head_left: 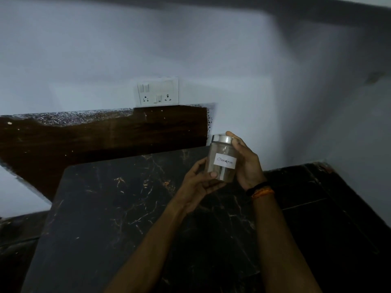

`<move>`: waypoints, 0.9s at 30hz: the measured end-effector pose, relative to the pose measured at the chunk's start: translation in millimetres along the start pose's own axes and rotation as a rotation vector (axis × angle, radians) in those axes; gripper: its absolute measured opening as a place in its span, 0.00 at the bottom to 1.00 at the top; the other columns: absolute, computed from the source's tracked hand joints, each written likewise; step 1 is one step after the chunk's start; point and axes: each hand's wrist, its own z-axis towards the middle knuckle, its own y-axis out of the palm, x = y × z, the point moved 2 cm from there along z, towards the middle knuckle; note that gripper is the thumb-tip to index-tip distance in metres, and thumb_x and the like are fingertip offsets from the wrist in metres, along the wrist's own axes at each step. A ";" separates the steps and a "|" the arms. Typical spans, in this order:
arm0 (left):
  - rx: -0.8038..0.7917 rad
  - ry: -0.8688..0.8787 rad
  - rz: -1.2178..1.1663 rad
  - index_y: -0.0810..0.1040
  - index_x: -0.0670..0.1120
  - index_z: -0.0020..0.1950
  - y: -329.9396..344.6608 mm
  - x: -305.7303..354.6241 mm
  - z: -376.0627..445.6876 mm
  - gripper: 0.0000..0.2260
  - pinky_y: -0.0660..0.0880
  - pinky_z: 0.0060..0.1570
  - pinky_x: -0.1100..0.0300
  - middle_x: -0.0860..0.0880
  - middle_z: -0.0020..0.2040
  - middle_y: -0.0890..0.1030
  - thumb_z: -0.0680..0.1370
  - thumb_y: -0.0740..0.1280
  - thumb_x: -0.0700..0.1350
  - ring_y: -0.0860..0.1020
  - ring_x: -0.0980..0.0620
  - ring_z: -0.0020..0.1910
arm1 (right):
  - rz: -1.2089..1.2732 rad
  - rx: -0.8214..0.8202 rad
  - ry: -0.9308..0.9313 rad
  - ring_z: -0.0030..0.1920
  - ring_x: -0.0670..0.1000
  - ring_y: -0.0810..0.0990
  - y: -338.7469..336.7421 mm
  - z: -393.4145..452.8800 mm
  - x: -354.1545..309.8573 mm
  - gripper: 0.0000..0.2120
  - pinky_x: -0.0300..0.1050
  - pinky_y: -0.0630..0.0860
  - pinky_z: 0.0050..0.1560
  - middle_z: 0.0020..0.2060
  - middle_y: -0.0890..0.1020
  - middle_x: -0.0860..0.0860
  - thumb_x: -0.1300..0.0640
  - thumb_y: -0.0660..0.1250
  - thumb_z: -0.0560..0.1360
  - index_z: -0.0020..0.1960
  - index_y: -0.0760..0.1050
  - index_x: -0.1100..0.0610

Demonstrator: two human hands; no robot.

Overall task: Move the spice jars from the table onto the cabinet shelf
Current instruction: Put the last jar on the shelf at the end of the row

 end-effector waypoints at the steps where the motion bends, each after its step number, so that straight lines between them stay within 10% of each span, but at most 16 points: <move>1: 0.010 0.001 0.032 0.71 0.47 0.71 -0.1 2.6 0.7 0.29 0.80 0.57 0.48 0.42 0.65 0.80 0.72 0.75 0.42 0.80 0.39 0.62 | -0.004 -0.007 0.001 0.64 0.57 0.78 0.9 1.1 -1.9 0.27 0.53 0.78 0.61 0.66 0.79 0.55 0.49 0.68 0.76 0.73 0.70 0.55; 10: 0.178 0.177 0.442 0.79 0.39 0.56 11.9 52.2 15.9 0.33 0.79 0.59 0.39 0.39 0.56 0.83 0.69 0.71 0.68 0.81 0.38 0.58 | -0.034 -0.086 0.001 0.59 0.55 0.82 15.8 -1.5 -17.7 0.26 0.47 0.79 0.55 0.61 0.81 0.56 0.52 0.66 0.76 0.72 0.70 0.58; 18: 0.087 0.230 0.631 0.78 0.41 0.56 41.4 100.0 30.3 0.26 0.80 0.40 0.62 0.49 0.46 0.87 0.67 0.77 0.56 0.85 0.54 0.44 | -0.019 -0.128 -0.067 0.56 0.52 0.83 31.5 -5.6 -45.2 0.20 0.43 0.80 0.52 0.57 0.84 0.54 0.52 0.63 0.78 0.68 0.73 0.58; 27: -0.023 0.215 0.776 0.78 0.41 0.58 72.0 153.5 52.1 0.26 0.83 0.51 0.43 0.45 0.52 0.86 0.66 0.80 0.53 0.85 0.45 0.52 | -0.105 -0.203 -0.134 0.56 0.52 0.83 51.1 -3.2 -93.1 0.16 0.44 0.79 0.55 0.55 0.84 0.51 0.52 0.57 0.83 0.55 0.84 0.49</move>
